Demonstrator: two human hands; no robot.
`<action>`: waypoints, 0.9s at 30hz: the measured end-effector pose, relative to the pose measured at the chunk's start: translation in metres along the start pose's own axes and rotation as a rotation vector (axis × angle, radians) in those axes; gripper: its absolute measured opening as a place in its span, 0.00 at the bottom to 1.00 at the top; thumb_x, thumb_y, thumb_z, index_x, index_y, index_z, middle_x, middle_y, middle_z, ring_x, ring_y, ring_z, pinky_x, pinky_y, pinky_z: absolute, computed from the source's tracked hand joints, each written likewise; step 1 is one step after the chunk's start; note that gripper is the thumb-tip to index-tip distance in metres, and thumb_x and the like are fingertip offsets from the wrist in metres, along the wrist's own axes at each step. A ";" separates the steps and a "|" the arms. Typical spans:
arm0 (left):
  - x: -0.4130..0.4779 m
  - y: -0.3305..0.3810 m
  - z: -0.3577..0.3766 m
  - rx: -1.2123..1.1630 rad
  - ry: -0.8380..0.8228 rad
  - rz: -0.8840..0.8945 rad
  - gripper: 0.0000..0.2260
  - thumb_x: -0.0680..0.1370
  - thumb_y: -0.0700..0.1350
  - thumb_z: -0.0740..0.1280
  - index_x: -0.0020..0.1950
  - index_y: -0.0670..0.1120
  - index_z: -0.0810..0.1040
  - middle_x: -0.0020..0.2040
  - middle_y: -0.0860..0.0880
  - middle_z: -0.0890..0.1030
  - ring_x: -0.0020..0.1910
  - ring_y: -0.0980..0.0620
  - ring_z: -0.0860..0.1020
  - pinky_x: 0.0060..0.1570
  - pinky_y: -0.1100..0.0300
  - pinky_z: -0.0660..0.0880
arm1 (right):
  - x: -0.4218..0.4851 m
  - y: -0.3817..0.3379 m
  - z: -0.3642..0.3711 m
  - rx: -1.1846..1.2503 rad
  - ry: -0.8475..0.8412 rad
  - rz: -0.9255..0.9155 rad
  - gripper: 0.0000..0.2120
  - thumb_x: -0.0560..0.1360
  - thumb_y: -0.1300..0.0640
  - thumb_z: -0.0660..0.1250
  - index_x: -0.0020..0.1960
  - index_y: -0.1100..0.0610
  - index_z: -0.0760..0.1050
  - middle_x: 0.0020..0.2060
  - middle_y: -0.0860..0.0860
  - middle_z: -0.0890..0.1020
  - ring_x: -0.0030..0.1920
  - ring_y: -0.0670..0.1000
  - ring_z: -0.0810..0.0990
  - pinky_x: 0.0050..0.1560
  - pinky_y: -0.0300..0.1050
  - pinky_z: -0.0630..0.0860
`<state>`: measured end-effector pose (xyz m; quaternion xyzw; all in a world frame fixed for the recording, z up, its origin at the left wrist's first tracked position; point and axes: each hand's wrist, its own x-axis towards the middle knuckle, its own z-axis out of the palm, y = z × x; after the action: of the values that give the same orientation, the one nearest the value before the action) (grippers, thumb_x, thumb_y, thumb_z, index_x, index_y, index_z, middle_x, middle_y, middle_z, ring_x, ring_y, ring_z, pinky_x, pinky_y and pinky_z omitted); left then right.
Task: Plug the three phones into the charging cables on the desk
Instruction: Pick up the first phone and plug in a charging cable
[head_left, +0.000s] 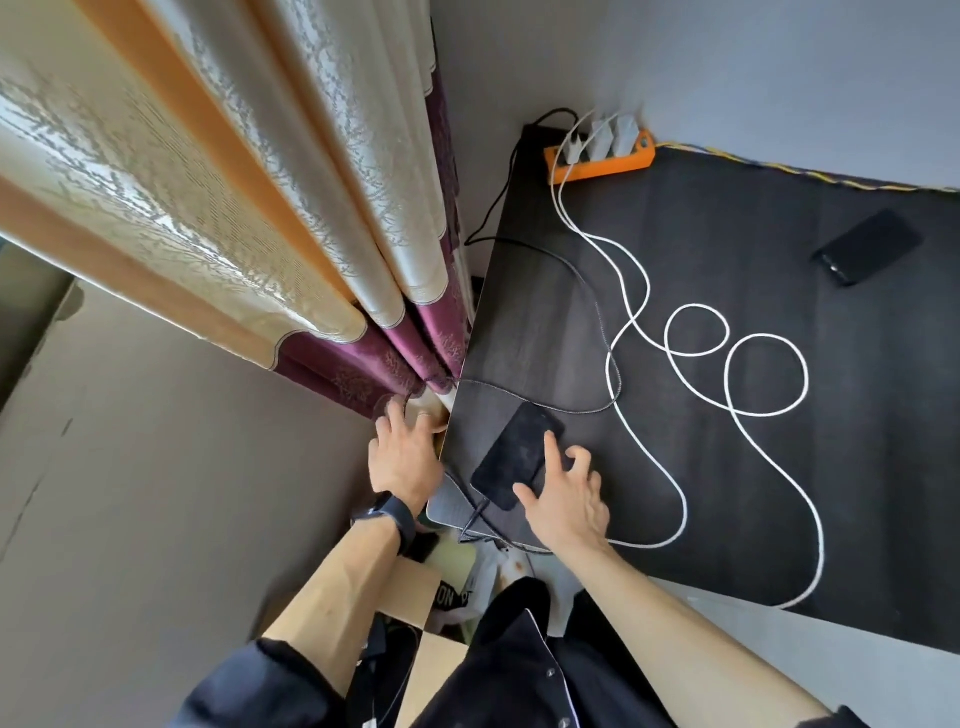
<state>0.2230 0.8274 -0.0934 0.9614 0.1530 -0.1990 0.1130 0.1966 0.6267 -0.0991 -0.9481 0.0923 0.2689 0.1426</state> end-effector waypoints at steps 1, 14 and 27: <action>0.000 0.005 0.004 0.059 0.075 0.065 0.24 0.70 0.39 0.67 0.67 0.48 0.71 0.73 0.40 0.63 0.64 0.36 0.69 0.55 0.44 0.74 | -0.003 0.005 0.003 -0.014 -0.006 0.004 0.40 0.76 0.38 0.65 0.80 0.42 0.47 0.72 0.52 0.59 0.65 0.60 0.69 0.54 0.56 0.78; 0.046 0.065 0.018 0.389 -0.079 0.562 0.16 0.81 0.43 0.59 0.68 0.53 0.69 0.60 0.47 0.74 0.61 0.43 0.74 0.56 0.49 0.72 | -0.016 -0.034 0.022 -0.061 -0.021 0.040 0.50 0.72 0.29 0.59 0.81 0.59 0.48 0.80 0.59 0.52 0.73 0.60 0.60 0.61 0.60 0.72; 0.011 -0.040 0.024 0.019 0.000 -0.028 0.30 0.77 0.42 0.63 0.77 0.58 0.59 0.64 0.44 0.71 0.57 0.38 0.76 0.49 0.45 0.78 | -0.002 -0.014 0.017 -0.046 -0.035 0.008 0.54 0.70 0.35 0.68 0.81 0.54 0.40 0.78 0.58 0.50 0.70 0.61 0.61 0.60 0.54 0.75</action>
<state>0.2102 0.8604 -0.1257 0.9601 0.1647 -0.2021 0.1011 0.1902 0.6455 -0.1093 -0.9459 0.0875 0.2881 0.1210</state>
